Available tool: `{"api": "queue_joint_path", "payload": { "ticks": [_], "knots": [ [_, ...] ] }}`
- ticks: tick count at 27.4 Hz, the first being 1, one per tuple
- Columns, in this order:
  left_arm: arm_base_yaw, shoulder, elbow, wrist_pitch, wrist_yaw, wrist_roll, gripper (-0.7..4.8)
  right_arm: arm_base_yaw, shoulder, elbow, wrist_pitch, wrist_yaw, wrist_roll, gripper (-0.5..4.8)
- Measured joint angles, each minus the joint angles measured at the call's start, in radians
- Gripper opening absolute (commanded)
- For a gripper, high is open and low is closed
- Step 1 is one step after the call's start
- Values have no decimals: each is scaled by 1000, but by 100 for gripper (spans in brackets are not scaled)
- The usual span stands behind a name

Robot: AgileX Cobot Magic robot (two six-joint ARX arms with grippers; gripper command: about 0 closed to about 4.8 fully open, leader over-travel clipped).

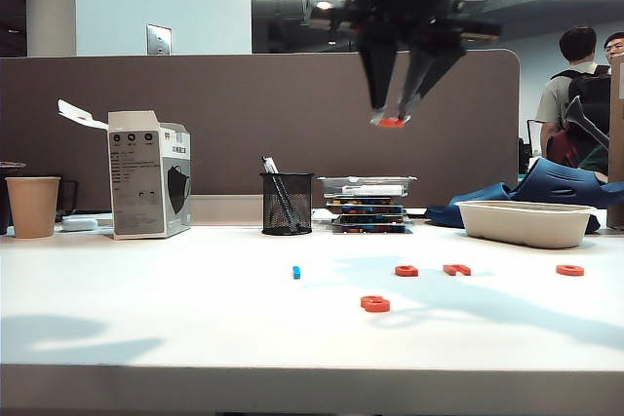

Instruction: Select the appropriate letters from the row of letter magnets placed on the table to arrange into the word "sun".

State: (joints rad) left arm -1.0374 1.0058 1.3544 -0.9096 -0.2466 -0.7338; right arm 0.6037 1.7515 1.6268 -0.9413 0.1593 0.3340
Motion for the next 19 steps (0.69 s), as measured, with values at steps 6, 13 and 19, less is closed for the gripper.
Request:
{"api": "queue_joint_path", "payload": {
  "ticks": [6,13,19],
  "knots": [
    [0,0,0,0,0,0,-3,-15,-121,-172,35,21,3,107],
    [0,0,0,0,0,0,-3,-14,-207,-407,185,-3,24,107],
    [0,0,0,0,0,0,-3,-14,-201,-597,336,-78,50,107]
  ]
}}
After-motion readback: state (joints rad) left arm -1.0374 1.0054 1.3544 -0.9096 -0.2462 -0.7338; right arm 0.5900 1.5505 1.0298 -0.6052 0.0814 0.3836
